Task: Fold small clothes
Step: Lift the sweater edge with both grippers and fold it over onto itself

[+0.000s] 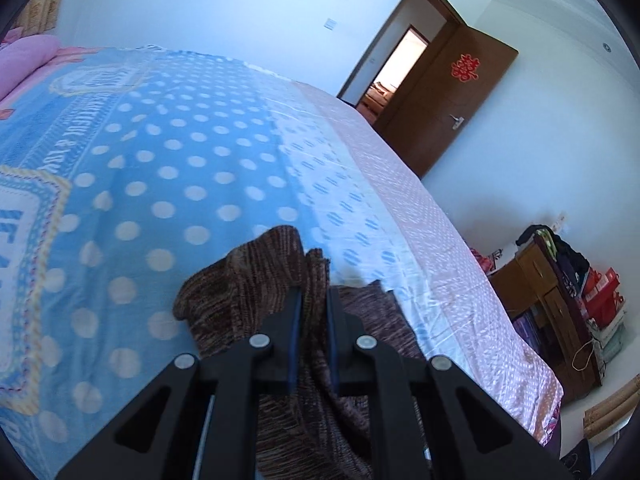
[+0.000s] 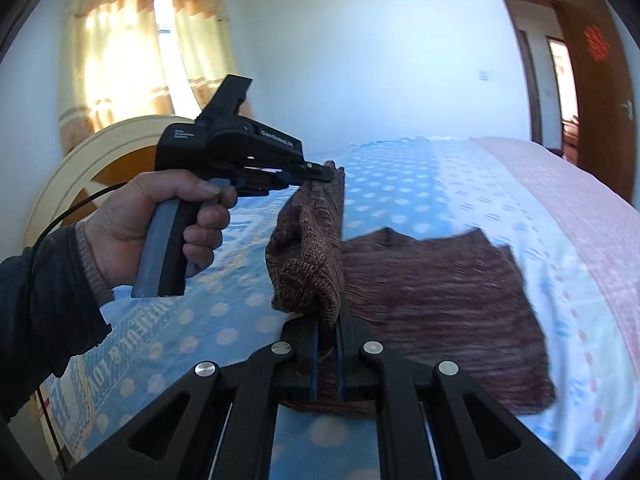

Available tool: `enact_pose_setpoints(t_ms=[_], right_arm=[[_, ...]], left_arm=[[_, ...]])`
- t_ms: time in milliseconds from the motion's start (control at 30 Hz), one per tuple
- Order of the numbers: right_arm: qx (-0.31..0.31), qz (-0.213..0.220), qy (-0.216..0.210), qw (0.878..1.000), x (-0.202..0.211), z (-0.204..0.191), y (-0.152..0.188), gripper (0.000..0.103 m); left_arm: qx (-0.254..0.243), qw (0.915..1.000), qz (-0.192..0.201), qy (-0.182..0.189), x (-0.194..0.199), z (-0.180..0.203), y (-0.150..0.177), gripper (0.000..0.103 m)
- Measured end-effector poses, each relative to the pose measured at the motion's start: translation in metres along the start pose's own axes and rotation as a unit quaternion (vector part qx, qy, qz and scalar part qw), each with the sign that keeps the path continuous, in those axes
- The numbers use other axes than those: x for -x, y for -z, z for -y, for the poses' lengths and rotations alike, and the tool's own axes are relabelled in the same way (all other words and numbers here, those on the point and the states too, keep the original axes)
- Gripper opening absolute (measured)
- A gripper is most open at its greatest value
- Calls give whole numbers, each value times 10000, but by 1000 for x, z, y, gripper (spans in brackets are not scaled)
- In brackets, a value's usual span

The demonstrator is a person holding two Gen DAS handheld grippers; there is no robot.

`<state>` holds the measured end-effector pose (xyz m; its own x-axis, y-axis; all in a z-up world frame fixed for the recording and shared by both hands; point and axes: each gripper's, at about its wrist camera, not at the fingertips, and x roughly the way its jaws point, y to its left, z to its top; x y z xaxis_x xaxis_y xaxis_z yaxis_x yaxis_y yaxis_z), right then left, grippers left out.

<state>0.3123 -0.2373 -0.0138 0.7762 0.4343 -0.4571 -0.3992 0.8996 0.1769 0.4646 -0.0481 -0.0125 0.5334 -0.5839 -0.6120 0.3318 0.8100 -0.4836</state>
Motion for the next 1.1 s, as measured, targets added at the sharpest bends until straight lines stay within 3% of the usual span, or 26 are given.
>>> enact_pose_setpoints(t_ms=[500, 900, 1000, 1067, 1100], right_arm=[[-1353, -118, 322, 9902, 28, 90, 31, 5], [-2395, -391, 424, 9692, 23, 147, 68, 5], [-2650, -359, 375, 9629, 25, 156, 74, 6], [-2690, -361, 312, 9620, 25, 159, 75, 6], [-2742, -351, 301, 9606, 24, 161, 76, 7]], left_arm=[[-555, 9970, -486, 227, -73, 78, 6, 12], [-1161, 9889, -925, -43, -147, 126, 32, 13], [-1397, 9861, -817, -364, -144, 133, 40, 21], [-1551, 9851, -530, -519, -127, 134, 44, 40], [-1593, 9854, -313, -507, -112, 133, 47, 53]])
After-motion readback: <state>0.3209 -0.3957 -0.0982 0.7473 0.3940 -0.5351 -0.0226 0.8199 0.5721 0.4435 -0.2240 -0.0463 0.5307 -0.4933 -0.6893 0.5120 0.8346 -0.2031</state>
